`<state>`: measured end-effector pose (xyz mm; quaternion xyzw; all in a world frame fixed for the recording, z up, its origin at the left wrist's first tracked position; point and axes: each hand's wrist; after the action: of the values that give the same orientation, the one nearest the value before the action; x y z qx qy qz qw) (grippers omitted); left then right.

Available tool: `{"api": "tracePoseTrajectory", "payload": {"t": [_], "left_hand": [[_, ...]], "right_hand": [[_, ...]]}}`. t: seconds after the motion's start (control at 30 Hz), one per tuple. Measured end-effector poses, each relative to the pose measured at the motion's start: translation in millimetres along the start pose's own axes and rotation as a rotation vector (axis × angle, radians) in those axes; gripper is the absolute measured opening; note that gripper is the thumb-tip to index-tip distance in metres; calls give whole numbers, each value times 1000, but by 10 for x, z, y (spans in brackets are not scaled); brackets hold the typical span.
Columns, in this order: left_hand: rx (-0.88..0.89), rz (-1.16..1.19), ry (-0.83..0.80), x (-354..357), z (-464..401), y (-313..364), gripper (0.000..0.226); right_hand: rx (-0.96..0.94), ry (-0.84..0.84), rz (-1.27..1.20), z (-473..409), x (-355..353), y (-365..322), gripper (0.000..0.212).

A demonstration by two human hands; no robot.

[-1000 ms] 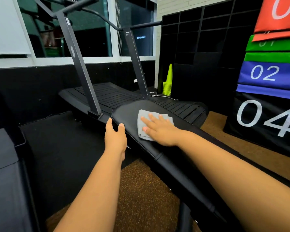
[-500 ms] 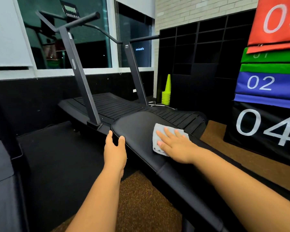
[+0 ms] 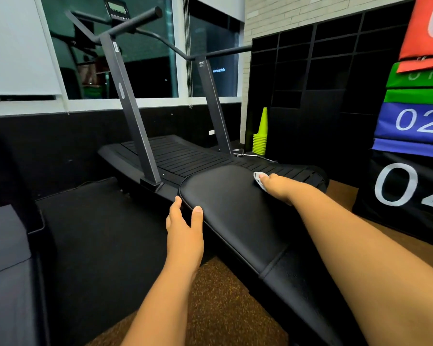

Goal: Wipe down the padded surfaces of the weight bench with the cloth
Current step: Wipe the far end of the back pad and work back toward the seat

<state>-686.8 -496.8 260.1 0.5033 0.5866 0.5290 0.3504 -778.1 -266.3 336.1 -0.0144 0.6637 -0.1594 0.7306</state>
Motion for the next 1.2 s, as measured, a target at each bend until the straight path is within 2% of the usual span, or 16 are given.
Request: {"api": "tracePoseTrajectory", "payload": {"t": [0.2,0.37,0.6,0.73,1.0,1.2], "left_hand": [[-86,128,-53,-54,-73,-79,62],[-39,114,-31,-14,-80,-124,60],[-23,87,-7,-17,-105,-168,59],[-39,106,-26,-48,-78,-127,59],[-27,96,-27,-43,-47,-95,58],[-3,86,-16,-26,-29,-95,59]], "right_hand": [[-61,34,40,105,89,242,68],[-56,5,44,116,129,534,75],[-177,11,103,112,-72,-58,55],[-144,34,56,39,-24,-118,62],[-82,4,40,118,94,385,72],[-124,-21,80,-47,-47,-66,66]]}}
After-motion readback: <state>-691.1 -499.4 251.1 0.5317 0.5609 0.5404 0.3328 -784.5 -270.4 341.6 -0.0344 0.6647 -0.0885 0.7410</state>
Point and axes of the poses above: each hand's wrist, its own z-axis away from the middle knuckle, its own x-axis out of the palm, y = z × x, and after that the axes turned 10 degrees about z, right-handed
